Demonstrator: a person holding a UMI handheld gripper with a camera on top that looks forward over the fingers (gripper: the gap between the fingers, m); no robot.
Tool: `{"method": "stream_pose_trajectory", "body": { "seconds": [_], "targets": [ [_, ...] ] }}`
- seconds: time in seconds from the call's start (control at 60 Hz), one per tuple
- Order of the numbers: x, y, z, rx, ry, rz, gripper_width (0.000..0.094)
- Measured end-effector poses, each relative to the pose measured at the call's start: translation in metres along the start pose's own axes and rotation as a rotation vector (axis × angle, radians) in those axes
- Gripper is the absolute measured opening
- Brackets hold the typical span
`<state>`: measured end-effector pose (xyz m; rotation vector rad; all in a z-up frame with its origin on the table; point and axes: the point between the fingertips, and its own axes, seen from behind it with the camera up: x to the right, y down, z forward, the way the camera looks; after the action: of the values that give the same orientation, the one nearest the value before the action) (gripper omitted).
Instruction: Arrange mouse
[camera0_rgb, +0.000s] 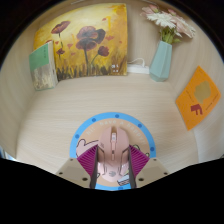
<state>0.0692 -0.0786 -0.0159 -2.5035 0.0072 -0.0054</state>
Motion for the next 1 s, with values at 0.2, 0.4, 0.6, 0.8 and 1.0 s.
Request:
{"method": "stream_pose_trajectory", "body": {
  "seconds": [0.2,0.4,0.6,0.8,1.0],
  "targets": [
    [-0.004,0.003,-0.008,-0.051,-0.008,-0.002,0.0675],
    [-0.024,-0.047,-0.074,0.062,-0.018,-0.013,0.0682],
    [-0.048,-0.093,-0.166,0.199,-0.002,-0.02,0.0689],
    [-0.073,-0.107,-0.233,0.289,0.004,-0.019,0.069],
    [-0.106,-0.096,-0.271,0.328,-0.005,-0.039,0.0691]
  ]
}}
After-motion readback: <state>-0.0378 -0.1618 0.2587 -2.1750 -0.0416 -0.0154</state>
